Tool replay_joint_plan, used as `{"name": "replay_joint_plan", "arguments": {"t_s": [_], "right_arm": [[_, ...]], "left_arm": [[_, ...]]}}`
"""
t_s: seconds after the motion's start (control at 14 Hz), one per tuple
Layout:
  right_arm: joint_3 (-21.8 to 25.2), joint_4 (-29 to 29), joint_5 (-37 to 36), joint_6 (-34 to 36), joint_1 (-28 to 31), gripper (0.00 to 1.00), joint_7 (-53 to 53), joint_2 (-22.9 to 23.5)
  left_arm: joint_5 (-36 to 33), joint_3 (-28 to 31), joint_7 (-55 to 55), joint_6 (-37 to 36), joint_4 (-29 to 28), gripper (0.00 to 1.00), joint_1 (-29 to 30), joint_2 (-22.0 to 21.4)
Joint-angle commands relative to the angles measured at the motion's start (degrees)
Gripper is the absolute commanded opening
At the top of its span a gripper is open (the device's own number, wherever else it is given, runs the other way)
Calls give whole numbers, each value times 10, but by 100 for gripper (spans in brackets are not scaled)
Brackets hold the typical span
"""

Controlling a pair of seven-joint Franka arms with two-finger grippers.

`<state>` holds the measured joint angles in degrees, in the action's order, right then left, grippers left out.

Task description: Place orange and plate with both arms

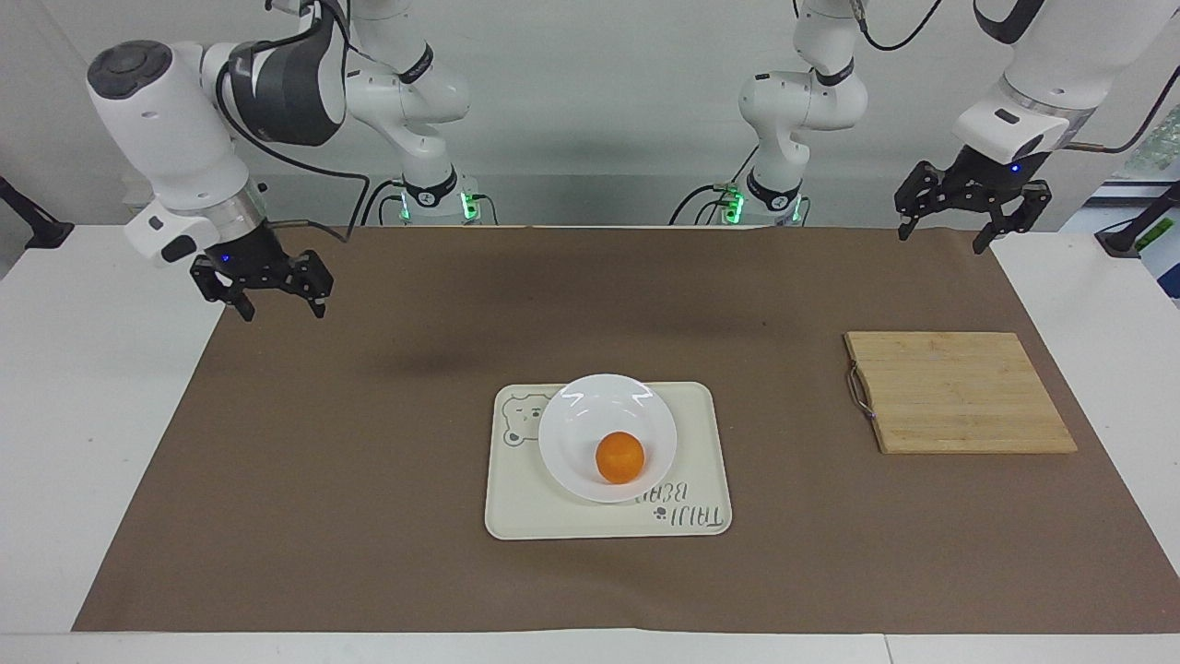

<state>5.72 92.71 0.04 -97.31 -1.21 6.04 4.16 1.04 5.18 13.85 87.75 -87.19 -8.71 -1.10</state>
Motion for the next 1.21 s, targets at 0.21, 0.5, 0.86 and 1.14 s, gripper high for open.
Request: {"name": "replay_joint_plan", "arguments": {"t_s": [0.21,0.5,0.86,1.14], "right_arm": [[-12,-51,-14,122,1,100,-25,-33],[-13,-13,-14,76,2,100,-21,-50],[-13,-13,-10,76,2,100,-23,-50],[-13,-14,-9,78,5,100,-19,-50]], "left_arm": [[-8,-6,-5,-6,-7,100,6,-10],[-8,-6,-5,-6,-7,100,6,-10],[-8,-6,-5,-6,-7,100,5,-10],[-8,-6,-5,-6,-7,100,5,-10]]}}
